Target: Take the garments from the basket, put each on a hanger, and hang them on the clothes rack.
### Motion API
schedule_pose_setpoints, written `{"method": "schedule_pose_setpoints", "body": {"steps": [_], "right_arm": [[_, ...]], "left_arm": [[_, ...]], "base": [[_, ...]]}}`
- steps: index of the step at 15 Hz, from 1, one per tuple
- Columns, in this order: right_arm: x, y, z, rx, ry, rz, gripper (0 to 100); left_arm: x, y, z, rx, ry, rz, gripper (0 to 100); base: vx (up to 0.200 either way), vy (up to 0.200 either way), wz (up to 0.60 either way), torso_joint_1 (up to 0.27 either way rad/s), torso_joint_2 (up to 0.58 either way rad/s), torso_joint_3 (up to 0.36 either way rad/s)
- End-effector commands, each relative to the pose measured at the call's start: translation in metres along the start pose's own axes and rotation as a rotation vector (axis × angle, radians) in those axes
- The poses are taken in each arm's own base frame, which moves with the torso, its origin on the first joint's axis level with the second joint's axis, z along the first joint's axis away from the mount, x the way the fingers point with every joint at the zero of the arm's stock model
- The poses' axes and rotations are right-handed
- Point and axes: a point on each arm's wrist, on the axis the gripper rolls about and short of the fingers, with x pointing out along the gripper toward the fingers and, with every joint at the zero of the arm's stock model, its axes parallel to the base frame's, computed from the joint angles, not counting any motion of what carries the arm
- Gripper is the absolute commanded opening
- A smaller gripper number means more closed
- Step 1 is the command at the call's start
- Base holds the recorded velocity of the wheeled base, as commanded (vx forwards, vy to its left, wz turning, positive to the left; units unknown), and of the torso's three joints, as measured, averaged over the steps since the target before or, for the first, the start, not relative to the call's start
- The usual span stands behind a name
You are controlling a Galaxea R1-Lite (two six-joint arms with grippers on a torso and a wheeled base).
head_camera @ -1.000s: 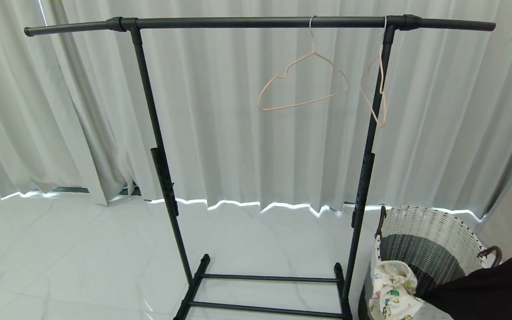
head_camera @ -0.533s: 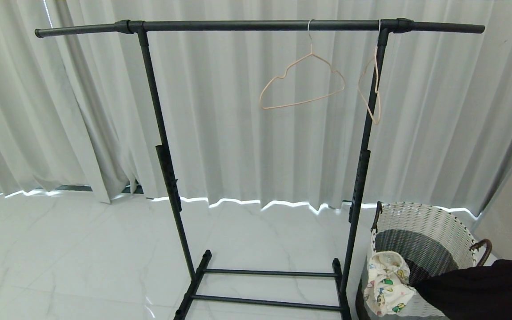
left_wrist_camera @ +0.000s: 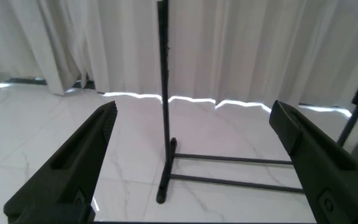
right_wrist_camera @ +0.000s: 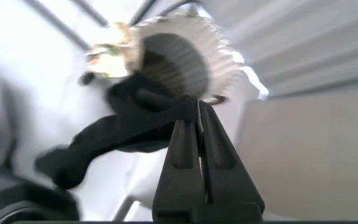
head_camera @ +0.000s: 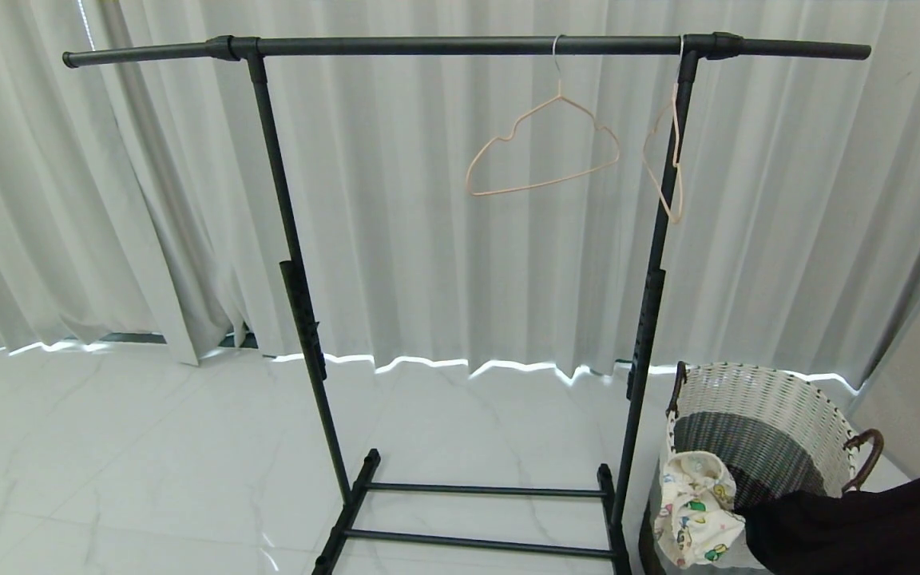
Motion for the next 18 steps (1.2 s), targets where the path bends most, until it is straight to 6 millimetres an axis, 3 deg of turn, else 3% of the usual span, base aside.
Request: {"method": "schedule_pose_setpoints", "body": {"steps": [1, 2, 3, 4, 5, 6, 7, 10, 11, 13, 15, 16, 18], "right_arm": [[0.021, 0.016, 0.012, -0.038, 0.01, 0.207, 0], [0.027, 0.023, 0.015, -0.039, 0.014, 0.26, 0], [0.032, 0.029, 0.017, -0.029, 0.025, 0.301, 0], [0.034, 0.031, 0.019, -0.022, 0.028, 0.315, 0], [0.033, 0.034, 0.02, -0.028, 0.02, 0.334, 0], [0.033, 0.034, 0.02, -0.029, 0.016, 0.335, 0], [0.032, 0.034, 0.02, -0.029, 0.014, 0.334, 0], [0.037, 0.034, 0.024, -0.022, -0.012, 0.327, 0], [0.04, 0.035, 0.025, -0.015, -0.035, 0.317, 0], [0.04, 0.036, 0.024, 0.017, -0.052, 0.31, 0], [0.037, 0.035, 0.023, 0.026, -0.068, 0.304, 0], [0.036, 0.034, 0.023, 0.027, -0.073, 0.302, 0], [0.036, 0.034, 0.025, 0.032, -0.096, 0.295, 0]], "left_arm": [[-0.002, -0.001, 0.009, 0.006, -0.032, -0.062, 100], [-0.004, -0.002, 0.044, -0.014, -0.07, -0.2, 100], [0.008, 0.0, 0.086, -0.059, -0.055, -0.249, 100], [0.021, 0.0, 0.115, -0.062, -0.054, -0.249, 100], [0.054, 0.001, 0.161, -0.06, -0.053, -0.249, 100], [0.071, 0.001, 0.181, -0.04, -0.057, -0.252, 100], [0.1, -0.004, 0.201, 0.048, -0.041, -0.3, 100], [0.137, -0.037, 0.209, 0.107, -0.023, -0.546, 100], [0.159, -0.061, 0.204, 0.114, 0.017, -0.597, 100], [0.182, -0.111, 0.185, 0.125, 0.098, -0.598, 100], [0.183, -0.16, 0.16, 0.063, 0.225, -0.653, 100], [0.182, -0.171, 0.155, 0.042, 0.251, -0.677, 100], [0.178, -0.212, 0.125, 0.051, 0.33, -0.738, 100]], "base": [[0.0, 0.0, 0.0, 0.0, 0.0, 0.0], [0.0, 0.0, 0.0, 0.0, 0.0, 0.0], [0.0, 0.0, 0.0, 0.0, 0.0, 0.0], [0.0, 0.0, 0.0, 0.0, 0.0, 0.0], [0.0, 0.0, 0.0, 0.0, 0.0, 0.0], [0.0, 0.0, 0.0, 0.0, 0.0, 0.0], [0.0, 0.0, 0.0, 0.0, 0.0, 0.0], [0.0, 0.0, 0.0, 0.0, 0.0, 0.0], [0.0, 0.0, 0.0, 0.0, 0.0, 0.0], [0.0, 0.0, 0.0, 0.0, 0.0, 0.0], [0.0, 0.0, 0.0, 0.0, 0.0, 0.0], [0.0, 0.0, 0.0, 0.0, 0.0, 0.0], [0.0, 0.0, 0.0, 0.0, 0.0, 0.0]]}}
